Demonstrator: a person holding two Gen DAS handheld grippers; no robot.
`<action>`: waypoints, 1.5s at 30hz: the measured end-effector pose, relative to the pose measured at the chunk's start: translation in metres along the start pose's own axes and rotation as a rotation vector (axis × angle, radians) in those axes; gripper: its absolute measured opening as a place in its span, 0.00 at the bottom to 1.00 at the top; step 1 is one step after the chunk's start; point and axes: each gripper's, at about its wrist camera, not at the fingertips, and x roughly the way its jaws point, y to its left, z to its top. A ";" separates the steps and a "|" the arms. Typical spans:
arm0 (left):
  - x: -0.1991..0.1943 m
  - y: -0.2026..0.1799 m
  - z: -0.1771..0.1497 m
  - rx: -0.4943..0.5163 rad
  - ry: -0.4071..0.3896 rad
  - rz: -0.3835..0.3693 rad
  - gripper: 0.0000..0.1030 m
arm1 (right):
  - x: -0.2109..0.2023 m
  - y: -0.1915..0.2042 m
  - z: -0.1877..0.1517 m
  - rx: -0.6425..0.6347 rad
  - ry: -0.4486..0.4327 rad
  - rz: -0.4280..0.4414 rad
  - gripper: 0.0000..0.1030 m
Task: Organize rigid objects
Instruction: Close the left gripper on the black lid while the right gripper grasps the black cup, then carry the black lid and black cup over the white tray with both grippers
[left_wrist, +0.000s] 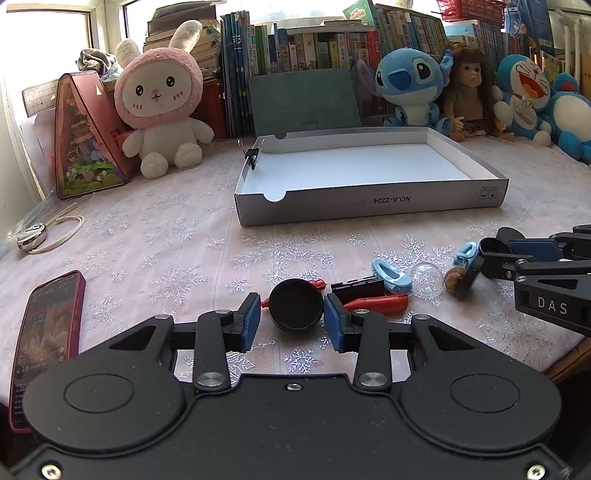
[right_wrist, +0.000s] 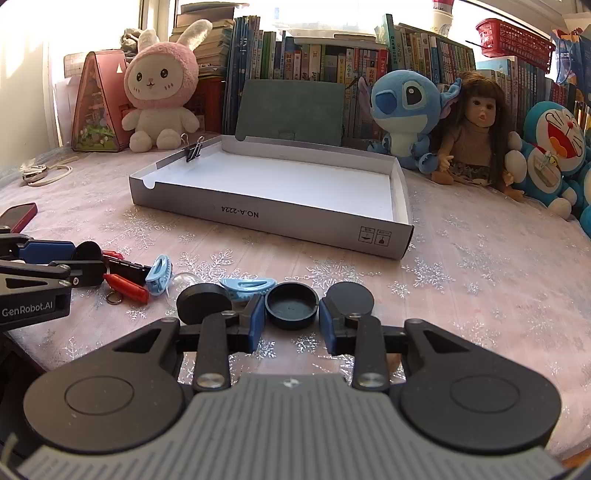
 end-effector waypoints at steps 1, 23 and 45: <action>0.001 0.000 0.000 -0.004 0.002 0.000 0.34 | 0.001 -0.001 0.000 0.003 0.001 0.000 0.40; 0.033 0.029 0.117 -0.130 0.094 -0.278 0.30 | 0.014 -0.057 0.077 0.206 0.063 0.108 0.36; 0.191 0.004 0.201 -0.161 0.351 -0.240 0.30 | 0.142 -0.085 0.159 0.265 0.300 0.102 0.36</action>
